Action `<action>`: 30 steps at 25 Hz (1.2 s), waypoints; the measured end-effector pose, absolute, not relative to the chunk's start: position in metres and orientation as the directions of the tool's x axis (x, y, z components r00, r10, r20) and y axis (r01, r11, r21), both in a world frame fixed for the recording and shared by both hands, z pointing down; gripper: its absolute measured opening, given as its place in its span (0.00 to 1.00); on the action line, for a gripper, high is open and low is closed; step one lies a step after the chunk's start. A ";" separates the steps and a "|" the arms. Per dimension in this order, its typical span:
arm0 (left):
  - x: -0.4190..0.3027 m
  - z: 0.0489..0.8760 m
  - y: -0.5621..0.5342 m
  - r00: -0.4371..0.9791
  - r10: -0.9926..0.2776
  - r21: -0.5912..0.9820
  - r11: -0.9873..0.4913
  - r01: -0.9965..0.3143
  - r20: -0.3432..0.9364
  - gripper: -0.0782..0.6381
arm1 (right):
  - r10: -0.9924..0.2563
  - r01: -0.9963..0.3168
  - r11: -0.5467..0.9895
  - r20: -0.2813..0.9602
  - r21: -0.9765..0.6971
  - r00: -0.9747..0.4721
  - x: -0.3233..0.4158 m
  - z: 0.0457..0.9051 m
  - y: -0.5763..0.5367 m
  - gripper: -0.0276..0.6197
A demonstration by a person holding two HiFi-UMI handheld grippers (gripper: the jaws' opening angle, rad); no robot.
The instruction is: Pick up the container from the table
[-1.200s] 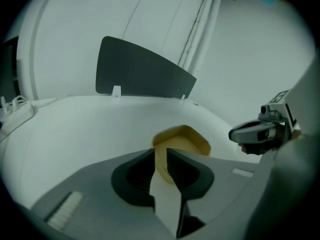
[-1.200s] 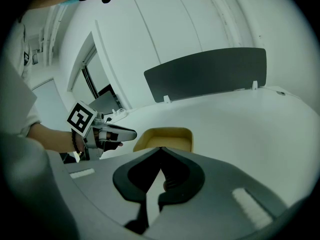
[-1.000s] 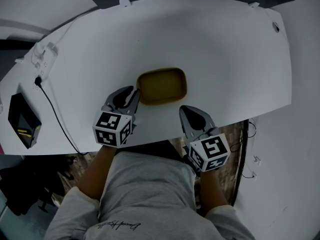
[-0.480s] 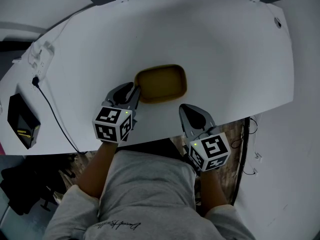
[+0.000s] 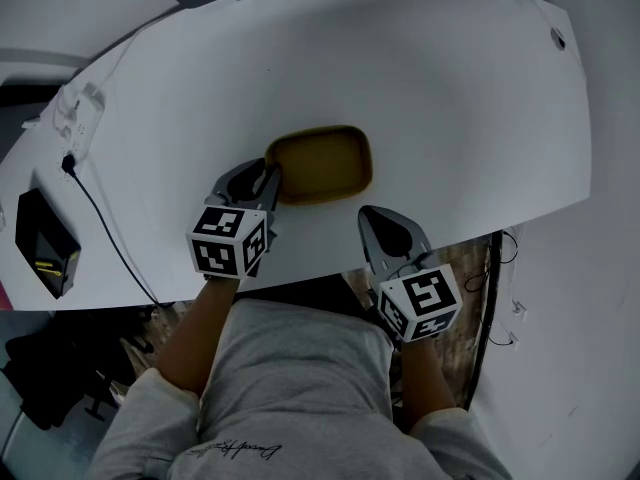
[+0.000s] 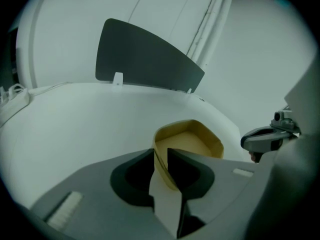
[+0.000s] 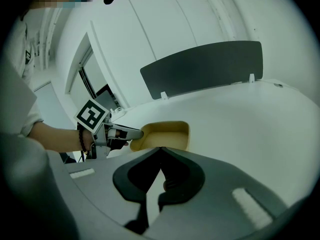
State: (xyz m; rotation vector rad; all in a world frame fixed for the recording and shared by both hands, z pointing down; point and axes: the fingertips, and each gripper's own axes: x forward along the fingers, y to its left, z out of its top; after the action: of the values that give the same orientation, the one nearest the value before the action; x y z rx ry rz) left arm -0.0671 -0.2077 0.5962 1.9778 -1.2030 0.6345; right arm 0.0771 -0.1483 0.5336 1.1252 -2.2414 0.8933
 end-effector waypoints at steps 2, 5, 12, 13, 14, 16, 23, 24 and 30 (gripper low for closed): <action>-0.067 0.597 -0.208 0.436 -0.540 0.321 -0.299 -0.899 0.720 0.21 | -0.515 -0.824 0.452 0.655 -0.341 -0.553 0.076 0.534 -0.148 0.07; -0.067 0.597 -0.209 0.427 -0.542 0.311 -0.297 -0.903 0.724 0.17 | -0.516 -0.823 0.452 0.652 -0.344 -0.556 0.075 0.534 -0.149 0.07; -0.070 0.597 -0.209 0.412 -0.546 0.295 -0.292 -0.910 0.730 0.14 | -0.510 -0.819 0.456 0.652 -0.348 -0.561 0.072 0.534 -0.146 0.07; -0.070 0.597 -0.209 0.411 -0.546 0.293 -0.293 -0.910 0.730 0.14 | -0.509 -0.819 0.456 0.653 -0.348 -0.561 0.071 0.534 -0.146 0.07; -0.070 0.597 -0.209 0.410 -0.547 0.292 -0.294 -0.910 0.730 0.14 | -0.508 -0.819 0.456 0.654 -0.348 -0.561 0.071 0.535 -0.145 0.07; -0.070 0.596 -0.208 0.412 -0.546 0.294 -0.295 -0.909 0.729 0.13 | -0.507 -0.819 0.455 0.655 -0.350 -0.561 0.071 0.535 -0.144 0.07; -0.070 0.596 -0.208 0.421 -0.547 0.305 -0.293 -0.906 0.724 0.13 | -0.514 -0.823 0.450 0.653 -0.346 -0.556 0.070 0.535 -0.144 0.07; -0.070 0.595 -0.208 0.422 -0.547 0.306 -0.293 -0.906 0.723 0.13 | -0.513 -0.823 0.450 0.654 -0.347 -0.556 0.070 0.535 -0.144 0.07; -0.069 0.593 -0.208 0.429 -0.551 0.319 -0.289 -0.903 0.716 0.13 | -0.508 -0.819 0.453 0.654 -0.351 -0.561 0.069 0.535 -0.144 0.07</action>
State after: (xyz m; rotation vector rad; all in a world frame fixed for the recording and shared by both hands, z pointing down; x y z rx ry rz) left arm -0.0695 -0.2083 0.5928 1.9709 -1.2252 0.6298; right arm 0.0690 -0.1440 0.5353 1.1115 -2.2475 0.9068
